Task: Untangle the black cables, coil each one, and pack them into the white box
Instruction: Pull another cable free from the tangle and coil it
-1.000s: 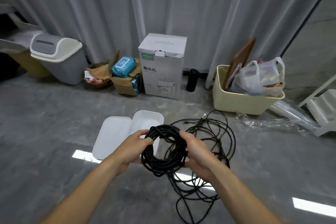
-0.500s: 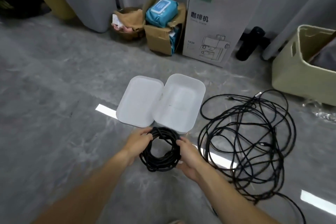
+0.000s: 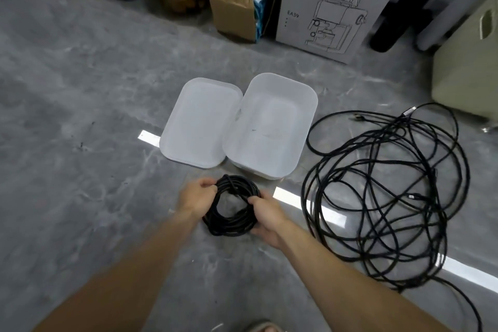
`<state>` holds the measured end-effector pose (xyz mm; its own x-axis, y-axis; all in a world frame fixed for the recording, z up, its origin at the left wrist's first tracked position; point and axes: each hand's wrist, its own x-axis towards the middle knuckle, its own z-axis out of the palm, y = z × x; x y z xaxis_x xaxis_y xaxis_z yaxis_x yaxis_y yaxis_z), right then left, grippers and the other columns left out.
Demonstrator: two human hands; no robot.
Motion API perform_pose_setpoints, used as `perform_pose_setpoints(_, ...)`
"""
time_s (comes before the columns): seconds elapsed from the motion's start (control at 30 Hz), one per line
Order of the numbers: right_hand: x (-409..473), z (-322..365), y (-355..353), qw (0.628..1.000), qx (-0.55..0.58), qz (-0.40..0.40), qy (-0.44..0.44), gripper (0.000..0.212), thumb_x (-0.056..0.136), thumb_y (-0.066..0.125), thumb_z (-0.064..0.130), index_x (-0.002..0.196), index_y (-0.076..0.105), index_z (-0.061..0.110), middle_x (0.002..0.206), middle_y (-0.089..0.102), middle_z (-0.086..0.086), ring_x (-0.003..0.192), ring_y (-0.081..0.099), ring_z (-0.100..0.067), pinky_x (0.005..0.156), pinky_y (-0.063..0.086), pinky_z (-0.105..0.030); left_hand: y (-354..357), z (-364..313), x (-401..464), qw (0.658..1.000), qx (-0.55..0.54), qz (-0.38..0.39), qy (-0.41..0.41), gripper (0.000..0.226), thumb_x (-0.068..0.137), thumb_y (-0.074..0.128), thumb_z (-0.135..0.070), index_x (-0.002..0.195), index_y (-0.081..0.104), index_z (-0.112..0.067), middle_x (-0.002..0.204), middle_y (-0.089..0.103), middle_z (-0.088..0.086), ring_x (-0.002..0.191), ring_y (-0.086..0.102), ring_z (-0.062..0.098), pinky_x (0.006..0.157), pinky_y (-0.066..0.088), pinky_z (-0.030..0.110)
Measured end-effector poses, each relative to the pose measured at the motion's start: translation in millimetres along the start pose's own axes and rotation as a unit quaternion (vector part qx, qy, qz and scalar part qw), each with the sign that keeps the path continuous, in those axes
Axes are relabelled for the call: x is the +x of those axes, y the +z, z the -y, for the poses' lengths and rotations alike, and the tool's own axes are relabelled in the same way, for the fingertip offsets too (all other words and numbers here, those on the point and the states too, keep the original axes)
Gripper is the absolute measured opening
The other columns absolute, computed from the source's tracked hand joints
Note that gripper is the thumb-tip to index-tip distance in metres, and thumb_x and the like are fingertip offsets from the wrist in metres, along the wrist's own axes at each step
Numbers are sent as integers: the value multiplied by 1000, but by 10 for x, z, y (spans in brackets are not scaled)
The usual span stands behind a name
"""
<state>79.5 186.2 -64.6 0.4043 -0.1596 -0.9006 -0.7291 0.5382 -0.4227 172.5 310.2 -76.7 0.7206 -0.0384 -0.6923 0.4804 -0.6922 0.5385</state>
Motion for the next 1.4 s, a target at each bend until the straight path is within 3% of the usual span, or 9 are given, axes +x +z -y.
perform_pose_setpoints(0.1,-4,48,-19,1000,-27,13,12,39,97,43,13,132,50,27,118,65,-9,105,65,-27,88,58,-46,5,-41,-18,1000,12,-13,0,21,92,57,-13,108,71,-19,110,71,6,105,64,23,99,51,40)
perform_pose_setpoints(0.2,-120,198,-145,992,-126,26,-2,38,99,44,13,138,42,18,114,57,-4,91,56,-17,64,49,-25,-11,-170,-99,999,33,-33,16,22,93,57,-15,110,71,-19,113,71,5,108,63,24,99,49,35)
perform_pose_setpoints(0.33,-329,385,-424,950,-310,31,4,36,97,48,26,133,46,17,97,46,-2,71,40,-16,71,39,-31,-63,-461,-298,997,38,-39,63,29,96,54,-16,123,66,-15,123,64,2,116,58,22,94,41,27)
perform_pose_setpoints(0.43,-639,587,-652,910,-413,39,-5,37,99,45,39,129,52,18,111,53,-5,78,51,-19,65,44,-29,-75,-797,-522,991,55,-46,116,28,96,53,-14,119,68,-14,123,65,4,111,59,22,91,41,26)
perform_pose_setpoints(0.5,-863,720,-851,899,-436,43,-15,37,100,44,39,128,52,16,103,52,-4,74,52,-18,67,44,-30,-52,-1045,-708,986,61,-42,149,26,96,51,-12,116,68,-14,119,66,5,102,58,20,85,41,25)
perform_pose_setpoints(0.7,-1618,1001,-1580,888,-457,-11,-58,14,95,46,29,103,54,19,90,48,-2,67,50,-15,60,40,-26,179,-1766,-1408,958,114,15,263,28,96,50,-10,117,68,-15,119,64,-1,101,53,10,86,36,19)
perform_pose_setpoints(0.9,-2246,1030,-2270,902,-418,-70,-81,25,97,46,33,114,56,19,95,54,-1,77,54,-16,62,44,-26,593,-2275,-2110,917,177,71,350,25,96,52,-10,113,69,-14,109,67,-4,97,57,10,83,39,16)
perform_pose_setpoints(1.1,-2612,945,-2881,916,-375,-101,-101,29,98,45,32,121,55,18,87,50,0,69,51,-13,52,36,-21,1073,-2502,-2483,902,201,80,374,21,96,55,-13,111,70,-14,102,68,-1,89,56,9,77,37,14)
perform_pose_setpoints(1.4,-2680,759,-3646,931,-325,-129,-109,25,99,46,34,119,55,21,101,55,-1,80,56,-14,65,42,-25,1625,-2430,-2366,904,249,71,341,20,92,58,-13,105,73,-18,107,73,-2,99,64,14,83,44,19)
